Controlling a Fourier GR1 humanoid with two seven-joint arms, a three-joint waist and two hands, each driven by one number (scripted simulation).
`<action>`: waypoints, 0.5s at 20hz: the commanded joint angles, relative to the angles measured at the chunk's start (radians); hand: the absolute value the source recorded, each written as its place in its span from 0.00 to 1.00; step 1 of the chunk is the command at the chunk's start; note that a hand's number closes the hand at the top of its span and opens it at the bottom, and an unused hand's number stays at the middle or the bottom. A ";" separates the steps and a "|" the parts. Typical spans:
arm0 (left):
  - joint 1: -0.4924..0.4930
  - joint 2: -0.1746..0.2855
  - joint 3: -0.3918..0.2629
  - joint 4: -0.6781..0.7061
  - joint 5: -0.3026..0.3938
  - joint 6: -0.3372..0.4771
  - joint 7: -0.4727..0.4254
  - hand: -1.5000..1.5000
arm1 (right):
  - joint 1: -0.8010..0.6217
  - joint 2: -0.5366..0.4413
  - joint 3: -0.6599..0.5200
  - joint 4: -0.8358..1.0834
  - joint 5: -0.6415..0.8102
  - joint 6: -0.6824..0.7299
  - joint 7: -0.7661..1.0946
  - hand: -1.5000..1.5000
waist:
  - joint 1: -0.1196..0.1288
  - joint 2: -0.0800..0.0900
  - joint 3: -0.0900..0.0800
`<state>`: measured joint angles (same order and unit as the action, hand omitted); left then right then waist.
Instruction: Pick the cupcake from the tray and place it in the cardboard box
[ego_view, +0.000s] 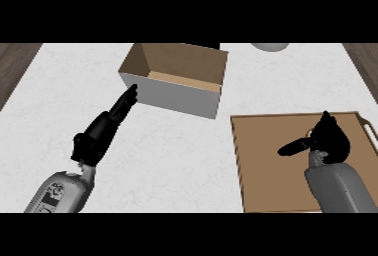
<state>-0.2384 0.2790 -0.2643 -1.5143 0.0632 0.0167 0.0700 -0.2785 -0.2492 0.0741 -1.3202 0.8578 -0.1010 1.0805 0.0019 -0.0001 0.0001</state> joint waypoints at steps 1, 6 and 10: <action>-0.009 -0.021 0.024 -0.022 -0.017 -0.026 0.054 0.50 | -0.003 0.048 -0.013 0.015 0.026 0.005 0.066 0.00 | -0.001 0.000 0.000; 0.059 -0.016 0.041 0.008 -0.033 -0.058 -0.060 0.50 | -0.026 0.015 -0.064 0.133 0.048 0.021 0.025 0.00 | 0.003 0.001 0.000; 0.057 -0.060 0.036 0.013 -0.074 -0.046 -0.050 0.50 | -0.018 0.007 -0.083 0.102 0.057 0.063 0.021 0.00 | 0.000 0.000 0.000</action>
<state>-0.2161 0.2351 -0.2323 -1.5011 0.0141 -0.0235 0.0489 -0.2741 -0.2337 0.0106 -1.2475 0.9026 -0.0828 1.0479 0.0007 -0.0044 -0.0049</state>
